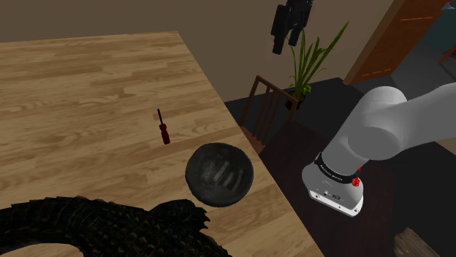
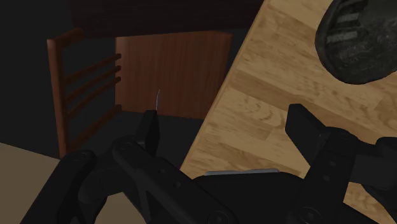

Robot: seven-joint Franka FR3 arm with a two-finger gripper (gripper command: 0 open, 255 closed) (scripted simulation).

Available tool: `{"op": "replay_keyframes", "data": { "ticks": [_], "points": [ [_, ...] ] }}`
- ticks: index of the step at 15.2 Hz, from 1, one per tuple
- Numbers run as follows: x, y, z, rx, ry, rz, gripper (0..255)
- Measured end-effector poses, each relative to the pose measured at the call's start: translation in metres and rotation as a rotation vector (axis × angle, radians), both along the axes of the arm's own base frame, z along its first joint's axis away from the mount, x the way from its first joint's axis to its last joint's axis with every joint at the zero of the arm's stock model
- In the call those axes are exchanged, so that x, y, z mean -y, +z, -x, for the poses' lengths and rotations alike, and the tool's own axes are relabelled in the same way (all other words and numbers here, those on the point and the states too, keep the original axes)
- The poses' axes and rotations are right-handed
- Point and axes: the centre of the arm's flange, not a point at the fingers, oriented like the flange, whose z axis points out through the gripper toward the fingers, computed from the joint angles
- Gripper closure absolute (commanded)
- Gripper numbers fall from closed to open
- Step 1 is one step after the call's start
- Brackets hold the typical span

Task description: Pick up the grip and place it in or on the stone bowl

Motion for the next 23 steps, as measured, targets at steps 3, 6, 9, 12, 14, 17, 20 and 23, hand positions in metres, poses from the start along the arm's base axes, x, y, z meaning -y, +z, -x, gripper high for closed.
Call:
{"op": "replay_keyframes", "data": {
  "ticks": [3, 6, 9, 12, 14, 17, 20, 23],
  "points": [
    [-0.013, -0.007, -0.008, -0.005, -0.007, 0.001, 0],
    [-0.036, -0.022, -0.030, -0.017, -0.026, 0.003, 0],
    [-0.070, -0.036, -0.051, -0.030, -0.046, 0.004, 0],
    [-0.100, -0.056, -0.075, -0.043, -0.065, 0.005, 0],
    [-0.121, -0.064, -0.089, -0.051, -0.078, 0.006, 0],
    [-0.146, -0.080, -0.113, -0.064, -0.099, 0.008, 0],
    [-0.173, -0.100, -0.141, -0.076, -0.118, 0.009, 0],
    [-0.202, -0.119, -0.164, -0.089, -0.138, 0.010, 0]
  ]
}}
